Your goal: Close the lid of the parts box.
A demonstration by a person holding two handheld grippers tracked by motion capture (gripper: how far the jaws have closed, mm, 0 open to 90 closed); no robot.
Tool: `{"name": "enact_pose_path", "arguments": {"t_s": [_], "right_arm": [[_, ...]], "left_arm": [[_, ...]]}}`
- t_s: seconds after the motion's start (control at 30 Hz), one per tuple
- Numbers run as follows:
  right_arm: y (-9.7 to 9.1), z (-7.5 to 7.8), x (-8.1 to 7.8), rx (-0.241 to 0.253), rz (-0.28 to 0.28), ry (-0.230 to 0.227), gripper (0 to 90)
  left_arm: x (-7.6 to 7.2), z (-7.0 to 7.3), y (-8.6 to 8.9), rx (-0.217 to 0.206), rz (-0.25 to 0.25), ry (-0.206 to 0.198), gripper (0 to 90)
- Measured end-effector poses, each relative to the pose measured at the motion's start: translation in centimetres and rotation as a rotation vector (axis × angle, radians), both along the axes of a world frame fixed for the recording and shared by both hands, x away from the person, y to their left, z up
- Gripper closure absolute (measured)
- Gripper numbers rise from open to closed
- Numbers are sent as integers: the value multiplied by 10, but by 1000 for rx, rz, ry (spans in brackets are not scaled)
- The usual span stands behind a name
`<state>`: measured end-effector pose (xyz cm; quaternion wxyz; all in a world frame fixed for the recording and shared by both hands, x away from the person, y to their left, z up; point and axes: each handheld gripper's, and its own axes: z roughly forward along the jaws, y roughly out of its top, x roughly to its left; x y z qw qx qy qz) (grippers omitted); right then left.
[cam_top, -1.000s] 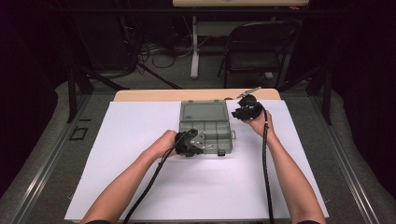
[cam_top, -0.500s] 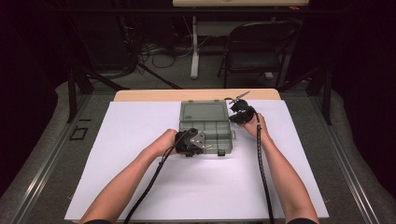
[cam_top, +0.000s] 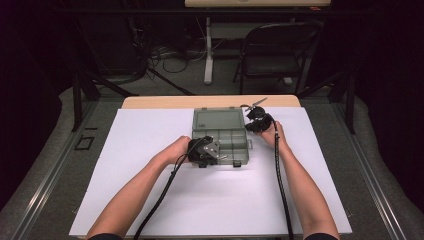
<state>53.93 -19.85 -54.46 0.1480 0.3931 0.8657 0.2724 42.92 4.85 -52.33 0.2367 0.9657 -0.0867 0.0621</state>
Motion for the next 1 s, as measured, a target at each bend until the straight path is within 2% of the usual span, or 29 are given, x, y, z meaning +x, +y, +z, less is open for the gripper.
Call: {"name": "enact_pose_path", "arguments": {"t_s": [0.2,0.33,0.37,0.43,0.47,0.57,0.7,0.77,0.83,0.97,1.0], "right_arm": [[1,-1,3,6,9,-11,900],[3,0,6,4,-7,6,900],[3,0,8,4,6,-3,900],[3,1,10,-12,6,9,900],[4,0,11,3,4,0,900],[3,2,12,-14,1,15,900],[4,0,14,21,-8,1,900],[3,1,15,5,-8,8,900],[4,0,16,20,-14,-2,900],[5,1,19,8,-22,6,900],[6,-1,19,42,-27,-19,900]], "left_arm": [[2,1,-1,8,-17,6,865],[2,0,-1,12,-22,10,864],[2,1,-2,14,-23,9,864],[3,1,-2,18,-24,13,864],[3,1,-2,17,-25,13,863],[4,1,-2,27,-35,12,863],[4,1,-3,30,-38,12,862],[4,1,-4,36,-40,12,861],[5,1,-4,37,-45,15,860],[5,1,-4,39,-49,16,860],[5,1,-5,44,-48,14,860]]}}
